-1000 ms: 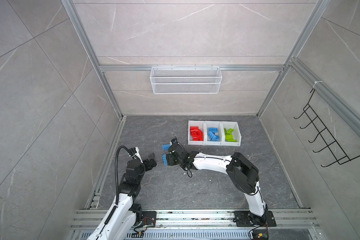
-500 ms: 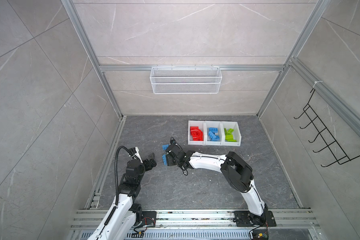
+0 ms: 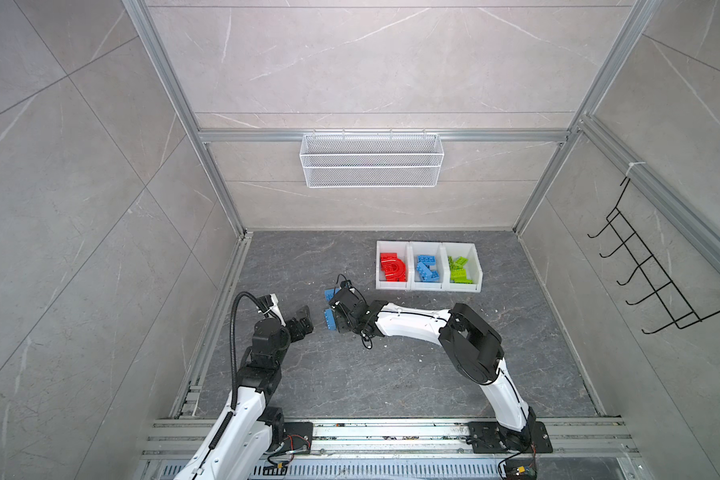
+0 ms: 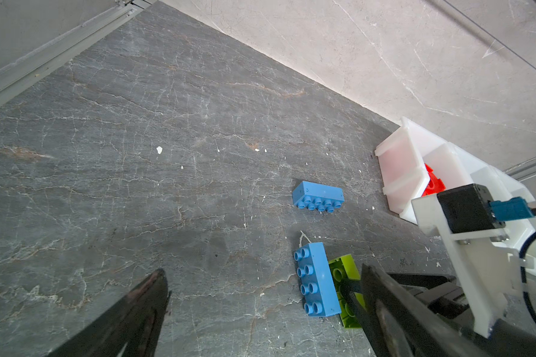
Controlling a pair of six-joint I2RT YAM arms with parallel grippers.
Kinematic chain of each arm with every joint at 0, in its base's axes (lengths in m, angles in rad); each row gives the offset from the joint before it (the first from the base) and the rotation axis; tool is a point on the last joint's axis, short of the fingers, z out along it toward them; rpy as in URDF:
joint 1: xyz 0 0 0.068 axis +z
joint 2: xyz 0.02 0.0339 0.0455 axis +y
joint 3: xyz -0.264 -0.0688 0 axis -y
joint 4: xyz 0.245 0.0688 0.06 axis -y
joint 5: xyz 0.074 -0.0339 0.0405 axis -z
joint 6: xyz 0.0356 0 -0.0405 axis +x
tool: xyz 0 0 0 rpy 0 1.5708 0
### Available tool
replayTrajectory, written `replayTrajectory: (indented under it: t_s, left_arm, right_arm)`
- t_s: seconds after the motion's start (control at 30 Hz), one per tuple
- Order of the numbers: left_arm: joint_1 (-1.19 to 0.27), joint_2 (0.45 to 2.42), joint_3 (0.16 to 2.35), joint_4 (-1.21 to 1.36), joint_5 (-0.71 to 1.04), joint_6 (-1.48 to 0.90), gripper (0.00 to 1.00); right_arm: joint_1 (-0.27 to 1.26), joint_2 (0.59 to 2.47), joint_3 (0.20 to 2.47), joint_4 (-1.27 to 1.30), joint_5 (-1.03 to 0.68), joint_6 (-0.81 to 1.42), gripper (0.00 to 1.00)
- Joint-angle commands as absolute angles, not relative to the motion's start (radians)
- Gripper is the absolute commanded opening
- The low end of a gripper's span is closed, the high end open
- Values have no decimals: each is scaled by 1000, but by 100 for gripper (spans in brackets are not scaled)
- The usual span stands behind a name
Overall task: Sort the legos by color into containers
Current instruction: 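Close the right gripper on the lime-green brick and lift it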
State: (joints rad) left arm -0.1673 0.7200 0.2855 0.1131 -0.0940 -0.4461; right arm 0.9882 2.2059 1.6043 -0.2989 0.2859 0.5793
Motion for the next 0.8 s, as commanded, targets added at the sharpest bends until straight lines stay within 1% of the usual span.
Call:
replayTrajectory:
  t_s: [0.0, 0.13, 0.4, 0.77]
  left_arm:
    - [-163, 724, 289, 141, -93, -434, 99]
    - [-162, 729, 291, 143, -93, -434, 99]
    - [-161, 730, 290, 143, -95, -435, 99]
    - [-162, 732, 291, 143, -96, -434, 99]
  right_arm:
    - [994, 2185, 1586, -330, 330, 565, 54]
    - [994, 2164, 1554, -274, 289, 548, 54]
    - [994, 2207, 1571, -222, 207, 530, 52]
    - [994, 2224, 1578, -224, 225, 536, 41]
